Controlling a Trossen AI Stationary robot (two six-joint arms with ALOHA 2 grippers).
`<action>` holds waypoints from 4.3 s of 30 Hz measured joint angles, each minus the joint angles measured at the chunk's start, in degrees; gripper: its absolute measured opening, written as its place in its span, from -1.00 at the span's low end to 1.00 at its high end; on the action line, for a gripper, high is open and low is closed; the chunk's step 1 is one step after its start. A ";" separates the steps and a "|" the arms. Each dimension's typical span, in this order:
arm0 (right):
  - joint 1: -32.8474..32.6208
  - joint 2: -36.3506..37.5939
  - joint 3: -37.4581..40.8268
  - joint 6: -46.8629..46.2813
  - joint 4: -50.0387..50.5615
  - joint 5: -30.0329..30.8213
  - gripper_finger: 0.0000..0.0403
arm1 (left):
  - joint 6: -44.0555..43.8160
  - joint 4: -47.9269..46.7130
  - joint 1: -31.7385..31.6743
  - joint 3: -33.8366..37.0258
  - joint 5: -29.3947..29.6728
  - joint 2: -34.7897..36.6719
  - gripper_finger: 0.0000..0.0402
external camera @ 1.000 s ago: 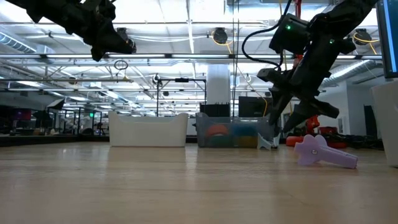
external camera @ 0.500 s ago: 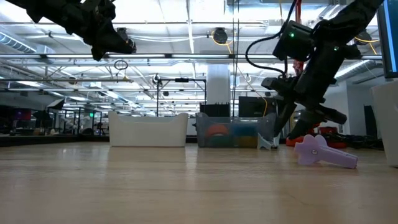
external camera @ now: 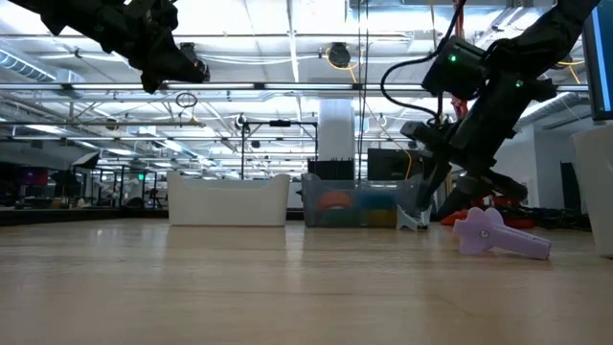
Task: Pick and place Stapler, Stapler remover, tape
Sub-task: Put the light blue staple remover into the gray bin
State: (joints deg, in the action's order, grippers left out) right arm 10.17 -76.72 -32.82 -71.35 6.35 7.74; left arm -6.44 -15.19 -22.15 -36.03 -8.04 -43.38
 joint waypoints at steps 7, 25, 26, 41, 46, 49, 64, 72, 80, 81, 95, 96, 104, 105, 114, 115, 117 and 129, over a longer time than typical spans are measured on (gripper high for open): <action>-0.02 -5.34 0.09 0.07 -5.71 -0.30 -0.37 | 0.11 -0.06 -0.01 -0.02 0.00 -0.11 -0.91; -0.02 -5.91 0.00 2.03 -8.31 -0.62 -0.93 | -0.07 -0.05 -0.07 -0.02 -0.05 -0.11 -0.91; -0.02 -5.89 0.00 2.11 -8.33 -1.02 -0.96 | -0.07 -0.04 -0.07 -0.02 -0.04 -0.11 -0.91; -0.15 -5.84 0.00 3.11 -8.38 -3.52 -0.99 | -0.73 -0.04 -0.07 -0.02 -0.08 -0.11 -0.91; -0.16 -4.68 0.10 3.59 -7.47 -5.23 -1.00 | -1.23 -0.03 -0.05 -0.04 -0.08 -0.11 -0.91; -0.17 -2.61 0.18 3.87 -5.71 -6.37 -1.00 | -1.30 -0.01 -0.04 -0.04 -0.08 -0.11 -0.91; -0.15 8.12 0.11 6.90 6.77 -9.03 -0.99 | -2.77 0.54 0.15 -0.04 -0.08 -0.11 -0.91; -0.15 8.12 0.09 9.48 6.56 -7.31 -1.00 | -4.07 0.67 1.01 -0.04 -0.06 -0.11 -0.91; -0.15 8.12 0.09 22.20 0.16 -9.57 -0.92 | -4.15 0.73 2.03 -0.04 -0.04 -0.11 -0.91; -0.15 8.12 0.09 24.91 -0.62 -10.36 -0.88 | -4.17 0.75 2.03 -0.04 -0.04 -0.11 -0.91; 1.48 7.93 0.04 40.65 6.01 -10.63 -0.36 | -5.53 1.41 2.00 -0.04 0.03 -0.11 -0.91; 1.84 7.65 0.04 42.42 6.14 -10.63 -0.33 | -5.53 1.68 1.99 -0.04 0.05 -0.11 -0.91; 3.32 5.86 0.00 56.29 6.32 -13.70 -0.18 | -9.91 1.86 1.99 -0.04 0.57 -0.11 -0.91; 3.32 5.83 -0.02 58.08 6.24 -15.19 -0.16 | -10.86 1.77 1.99 -0.04 0.57 -0.11 -0.91; 2.04 5.85 0.00 67.90 4.78 -18.50 0.00 | -13.27 1.76 1.99 -0.04 0.65 -0.11 -0.91; 1.79 5.85 0.00 68.68 4.56 -18.50 0.02 | -13.25 1.78 1.99 -0.04 0.83 -0.11 -0.91; 1.36 5.85 0.00 69.61 3.88 -18.54 0.03 | -13.27 1.76 2.03 -0.04 2.08 -0.11 -0.91; 0.21 -0.29 0.01 71.22 -3.47 -21.43 0.00 | -13.35 1.74 1.99 -0.04 5.16 -0.11 -0.91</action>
State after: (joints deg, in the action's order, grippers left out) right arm 10.38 -77.01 -32.81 -0.13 2.88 -13.69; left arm -19.79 -13.45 -20.16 -36.07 -2.87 -43.48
